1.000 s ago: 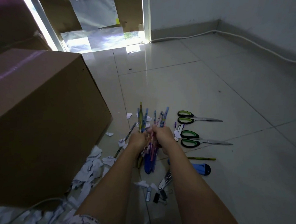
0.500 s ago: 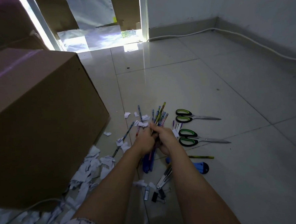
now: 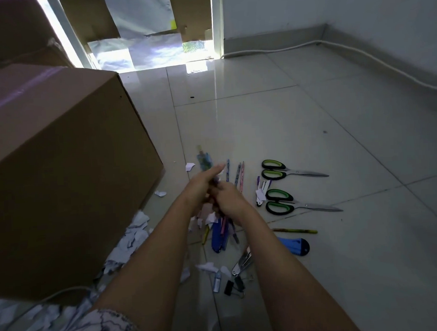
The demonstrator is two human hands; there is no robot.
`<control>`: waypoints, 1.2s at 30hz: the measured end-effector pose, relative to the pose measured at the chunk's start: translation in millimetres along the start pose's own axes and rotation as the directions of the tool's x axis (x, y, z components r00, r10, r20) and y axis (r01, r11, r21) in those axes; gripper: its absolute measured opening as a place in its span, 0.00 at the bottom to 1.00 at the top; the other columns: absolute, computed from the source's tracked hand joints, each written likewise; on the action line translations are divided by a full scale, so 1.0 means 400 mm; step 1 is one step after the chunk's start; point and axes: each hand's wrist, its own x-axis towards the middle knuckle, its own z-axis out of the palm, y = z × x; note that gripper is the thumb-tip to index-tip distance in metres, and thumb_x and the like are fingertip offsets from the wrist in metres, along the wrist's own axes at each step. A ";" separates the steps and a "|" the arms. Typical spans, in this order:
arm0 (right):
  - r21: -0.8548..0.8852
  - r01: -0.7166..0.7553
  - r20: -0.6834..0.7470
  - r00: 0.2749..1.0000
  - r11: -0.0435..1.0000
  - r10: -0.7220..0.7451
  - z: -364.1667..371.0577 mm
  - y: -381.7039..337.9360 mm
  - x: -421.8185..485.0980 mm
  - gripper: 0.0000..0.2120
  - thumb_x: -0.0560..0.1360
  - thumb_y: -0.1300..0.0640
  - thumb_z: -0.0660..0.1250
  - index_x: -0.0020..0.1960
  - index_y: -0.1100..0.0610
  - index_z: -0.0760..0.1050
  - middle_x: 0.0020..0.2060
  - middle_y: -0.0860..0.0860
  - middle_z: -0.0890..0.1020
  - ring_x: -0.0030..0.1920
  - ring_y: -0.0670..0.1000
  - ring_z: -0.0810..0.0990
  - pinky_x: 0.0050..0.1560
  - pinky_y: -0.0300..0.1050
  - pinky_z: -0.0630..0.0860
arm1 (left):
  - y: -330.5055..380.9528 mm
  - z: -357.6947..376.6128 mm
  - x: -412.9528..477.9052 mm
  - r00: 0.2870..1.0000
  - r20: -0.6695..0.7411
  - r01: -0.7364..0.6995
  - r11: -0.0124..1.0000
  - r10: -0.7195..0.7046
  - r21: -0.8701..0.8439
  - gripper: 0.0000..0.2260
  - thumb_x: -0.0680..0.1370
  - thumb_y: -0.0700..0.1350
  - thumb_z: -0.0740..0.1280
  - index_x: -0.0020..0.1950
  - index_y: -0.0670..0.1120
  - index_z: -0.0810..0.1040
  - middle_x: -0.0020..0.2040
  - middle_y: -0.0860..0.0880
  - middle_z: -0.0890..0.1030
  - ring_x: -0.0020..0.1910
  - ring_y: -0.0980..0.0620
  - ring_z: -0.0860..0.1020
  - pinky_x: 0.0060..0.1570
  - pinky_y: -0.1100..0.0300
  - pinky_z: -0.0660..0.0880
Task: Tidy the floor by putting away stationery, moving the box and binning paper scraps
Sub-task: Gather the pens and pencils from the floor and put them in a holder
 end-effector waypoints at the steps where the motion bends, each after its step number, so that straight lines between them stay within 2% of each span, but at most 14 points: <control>1: -0.104 0.053 0.044 0.998 0.993 -0.049 0.015 -0.006 0.005 0.14 0.80 0.62 0.53 0.39 0.52 0.70 0.28 0.49 0.71 0.27 0.48 0.68 0.29 0.41 0.65 | 0.002 0.009 0.008 0.995 -0.074 -0.065 0.997 0.063 -0.029 0.20 0.75 0.49 0.68 0.61 0.37 0.76 0.53 0.41 0.79 0.50 0.45 0.78 0.50 0.54 0.74; 4: -0.216 0.129 0.101 0.989 0.968 -0.109 0.044 -0.025 0.021 0.13 0.79 0.68 0.52 0.51 0.59 0.74 0.34 0.51 0.75 0.34 0.50 0.72 0.35 0.43 0.70 | -0.002 0.006 0.020 0.958 -0.249 -0.151 0.988 0.145 -0.007 0.13 0.78 0.42 0.64 0.55 0.32 0.78 0.42 0.42 0.81 0.38 0.49 0.78 0.46 0.56 0.75; 7: -0.132 0.100 0.100 0.991 0.986 -0.087 0.065 -0.029 0.022 0.17 0.80 0.67 0.52 0.66 0.63 0.70 0.47 0.60 0.80 0.47 0.60 0.79 0.48 0.45 0.80 | -0.002 -0.016 0.023 0.945 -0.281 -0.170 0.985 0.169 0.020 0.16 0.80 0.45 0.62 0.41 0.36 0.81 0.36 0.44 0.80 0.38 0.46 0.77 0.49 0.54 0.75; 9: 0.012 0.058 0.072 0.996 0.998 -0.059 0.085 -0.023 0.022 0.15 0.78 0.65 0.54 0.60 0.54 0.73 0.52 0.65 0.80 0.54 0.68 0.78 0.55 0.62 0.77 | -0.004 -0.030 0.032 0.937 -0.308 -0.169 0.986 0.161 0.002 0.17 0.80 0.46 0.61 0.37 0.38 0.78 0.37 0.41 0.80 0.40 0.44 0.79 0.53 0.51 0.76; 11: 0.130 0.016 0.073 0.997 0.991 -0.026 0.091 -0.010 0.031 0.14 0.77 0.63 0.56 0.54 0.49 0.75 0.54 0.68 0.79 0.57 0.71 0.76 0.56 0.69 0.73 | -0.010 -0.036 0.039 0.936 -0.317 -0.175 0.984 0.154 -0.041 0.14 0.80 0.46 0.61 0.41 0.38 0.76 0.42 0.38 0.80 0.47 0.40 0.81 0.57 0.46 0.77; 12: 0.172 -0.004 0.079 0.997 0.985 -0.010 0.088 -0.002 0.035 0.13 0.77 0.63 0.57 0.55 0.51 0.75 0.53 0.69 0.79 0.54 0.70 0.77 0.54 0.68 0.76 | -0.014 -0.040 0.043 0.936 -0.317 -0.180 0.982 0.156 -0.049 0.12 0.80 0.46 0.61 0.43 0.40 0.75 0.43 0.38 0.80 0.50 0.39 0.81 0.57 0.43 0.77; 14: 0.176 -0.048 0.126 0.992 0.983 0.026 0.079 0.010 0.029 0.11 0.74 0.62 0.60 0.54 0.61 0.75 0.43 0.65 0.79 0.42 0.62 0.79 0.42 0.53 0.78 | -0.022 -0.053 0.049 0.925 -0.327 -0.220 0.975 0.196 -0.038 0.08 0.80 0.47 0.61 0.44 0.45 0.73 0.37 0.43 0.78 0.49 0.41 0.81 0.56 0.43 0.77; 16: 0.068 -0.067 0.162 0.985 0.995 0.055 0.078 0.020 0.023 0.09 0.71 0.64 0.62 0.49 0.63 0.77 0.39 0.58 0.78 0.39 0.54 0.76 0.40 0.45 0.73 | -0.020 -0.072 0.043 0.890 -0.356 -0.292 0.956 0.284 0.031 0.08 0.81 0.46 0.59 0.41 0.51 0.69 0.34 0.49 0.73 0.41 0.47 0.78 0.50 0.50 0.76; 19: -0.075 0.014 0.151 0.989 0.997 -0.002 0.093 0.035 0.021 0.12 0.73 0.70 0.61 0.44 0.56 0.78 0.41 0.55 0.80 0.43 0.53 0.78 0.45 0.47 0.75 | -0.034 -0.087 0.019 0.822 -0.377 -0.402 0.904 0.427 0.145 0.09 0.81 0.46 0.60 0.40 0.52 0.67 0.32 0.51 0.69 0.33 0.53 0.71 0.43 0.55 0.71; 22: -0.255 0.039 0.114 0.993 0.966 -0.010 0.119 0.038 0.021 0.11 0.74 0.71 0.60 0.51 0.63 0.79 0.41 0.57 0.81 0.41 0.54 0.79 0.42 0.46 0.78 | -0.084 -0.076 -0.018 0.779 -0.369 -0.414 0.857 0.508 0.306 0.04 0.80 0.44 0.62 0.46 0.47 0.70 0.36 0.51 0.73 0.37 0.53 0.72 0.38 0.64 0.70; 24: -0.413 0.021 0.081 0.997 0.911 0.014 0.129 0.048 0.017 0.10 0.78 0.67 0.59 0.55 0.66 0.77 0.44 0.59 0.81 0.40 0.53 0.77 0.36 0.40 0.72 | -0.133 -0.066 -0.032 0.784 -0.397 -0.347 0.868 0.477 0.357 0.03 0.79 0.42 0.64 0.49 0.43 0.73 0.40 0.48 0.76 0.39 0.53 0.74 0.36 0.71 0.69; 29: -0.580 -0.046 -0.152 0.987 0.813 -0.052 0.168 0.101 -0.010 0.11 0.80 0.59 0.59 0.53 0.62 0.78 0.48 0.59 0.81 0.46 0.57 0.80 0.40 0.46 0.77 | -0.198 -0.063 -0.026 0.814 -0.459 -0.210 0.917 0.356 0.338 0.10 0.80 0.43 0.61 0.54 0.37 0.76 0.50 0.39 0.81 0.50 0.42 0.79 0.46 0.59 0.71; 33: -0.818 -0.066 -0.189 0.969 0.571 -0.159 0.174 0.122 -0.025 0.12 0.79 0.61 0.58 0.60 0.63 0.72 0.59 0.62 0.73 0.60 0.60 0.70 0.59 0.49 0.70 | -0.148 -0.067 0.002 0.788 -0.505 -0.166 0.912 0.352 0.376 0.14 0.82 0.45 0.56 0.57 0.34 0.71 0.52 0.34 0.78 0.51 0.38 0.77 0.43 0.56 0.67; 36: -0.877 -0.157 -0.255 0.954 0.454 -0.161 0.167 0.134 -0.020 0.12 0.78 0.63 0.56 0.60 0.63 0.71 0.59 0.62 0.73 0.60 0.60 0.69 0.59 0.48 0.68 | -0.116 -0.080 0.029 0.795 -0.522 -0.116 0.922 0.309 0.370 0.14 0.83 0.44 0.55 0.59 0.34 0.70 0.56 0.33 0.77 0.54 0.38 0.76 0.45 0.55 0.68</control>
